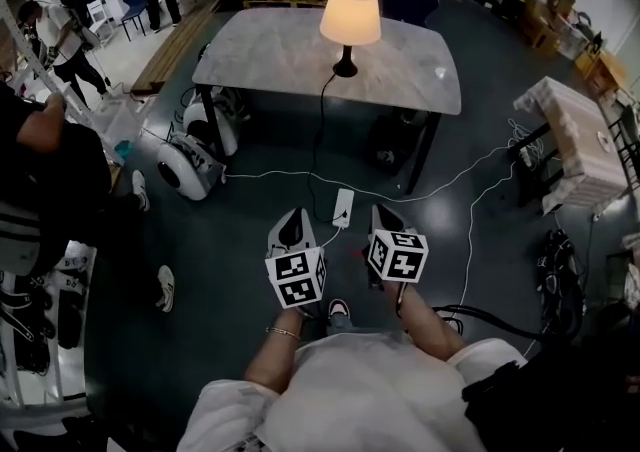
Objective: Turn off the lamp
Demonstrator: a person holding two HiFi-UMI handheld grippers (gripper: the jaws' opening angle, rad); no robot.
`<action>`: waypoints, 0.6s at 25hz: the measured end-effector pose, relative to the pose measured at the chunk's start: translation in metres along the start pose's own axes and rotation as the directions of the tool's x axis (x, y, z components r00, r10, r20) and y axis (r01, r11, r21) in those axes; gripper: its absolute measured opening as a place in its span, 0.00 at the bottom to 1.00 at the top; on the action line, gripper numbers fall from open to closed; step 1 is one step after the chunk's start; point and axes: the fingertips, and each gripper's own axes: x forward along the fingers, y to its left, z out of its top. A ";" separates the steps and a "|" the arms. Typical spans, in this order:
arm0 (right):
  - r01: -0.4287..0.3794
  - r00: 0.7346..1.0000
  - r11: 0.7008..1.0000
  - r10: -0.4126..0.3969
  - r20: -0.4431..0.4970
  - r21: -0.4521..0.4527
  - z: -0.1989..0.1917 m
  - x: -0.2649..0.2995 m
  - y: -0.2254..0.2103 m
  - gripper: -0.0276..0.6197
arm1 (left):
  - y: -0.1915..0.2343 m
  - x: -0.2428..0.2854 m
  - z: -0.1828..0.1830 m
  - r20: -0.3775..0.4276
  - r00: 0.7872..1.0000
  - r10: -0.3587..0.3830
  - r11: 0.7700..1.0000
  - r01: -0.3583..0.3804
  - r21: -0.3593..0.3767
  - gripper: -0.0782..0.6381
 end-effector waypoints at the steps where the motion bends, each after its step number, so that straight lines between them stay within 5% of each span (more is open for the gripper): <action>1: -0.005 1.000 1.000 0.005 0.001 -0.001 0.004 0.006 -0.003 0.04 | -0.001 0.007 0.003 0.003 1.000 0.005 1.000 -0.005 0.001 0.11; 15: -0.042 0.999 0.999 0.042 -0.031 0.018 0.031 0.069 -0.046 0.04 | -0.017 0.073 0.013 -0.009 0.998 0.055 0.998 -0.054 0.024 0.11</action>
